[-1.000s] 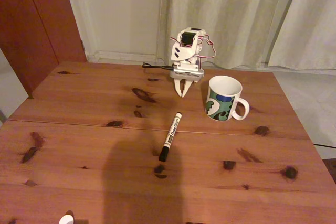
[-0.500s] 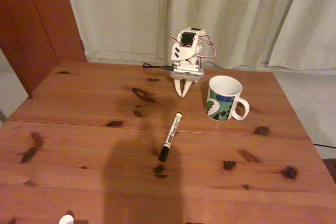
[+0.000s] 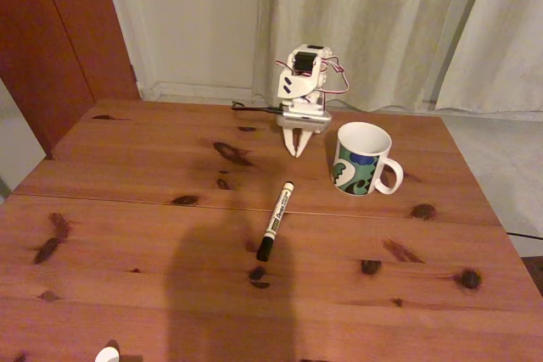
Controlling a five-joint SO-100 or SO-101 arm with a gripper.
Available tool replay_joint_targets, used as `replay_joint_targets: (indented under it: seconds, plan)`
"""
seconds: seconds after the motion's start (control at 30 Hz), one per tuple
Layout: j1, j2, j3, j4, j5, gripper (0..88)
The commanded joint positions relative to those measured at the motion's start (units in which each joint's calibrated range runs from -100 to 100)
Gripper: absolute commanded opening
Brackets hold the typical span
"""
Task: Clean up the desk and place the pens and markers into the cup
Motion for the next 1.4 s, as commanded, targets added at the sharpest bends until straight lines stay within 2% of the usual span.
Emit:
replay_joint_targets:
  seconds: [0.0,0.27,0.47,0.77,1.0,1.37]
  plan:
    - [-2.0,0.5,0.4,0.1,0.1,0.9]
    - [-2.9,0.5,0.4,0.1,0.1,0.8]
    - [0.7,0.3,0.3,-0.2,0.1,0.7]
    - [0.6,4.5,-9.6,-8.6,-3.1,0.7]
    - [0.8,25.3,-25.4,-8.8,-2.6,0.7]
    - [0.8,71.6,-57.8,-8.8,-2.6,0.7]
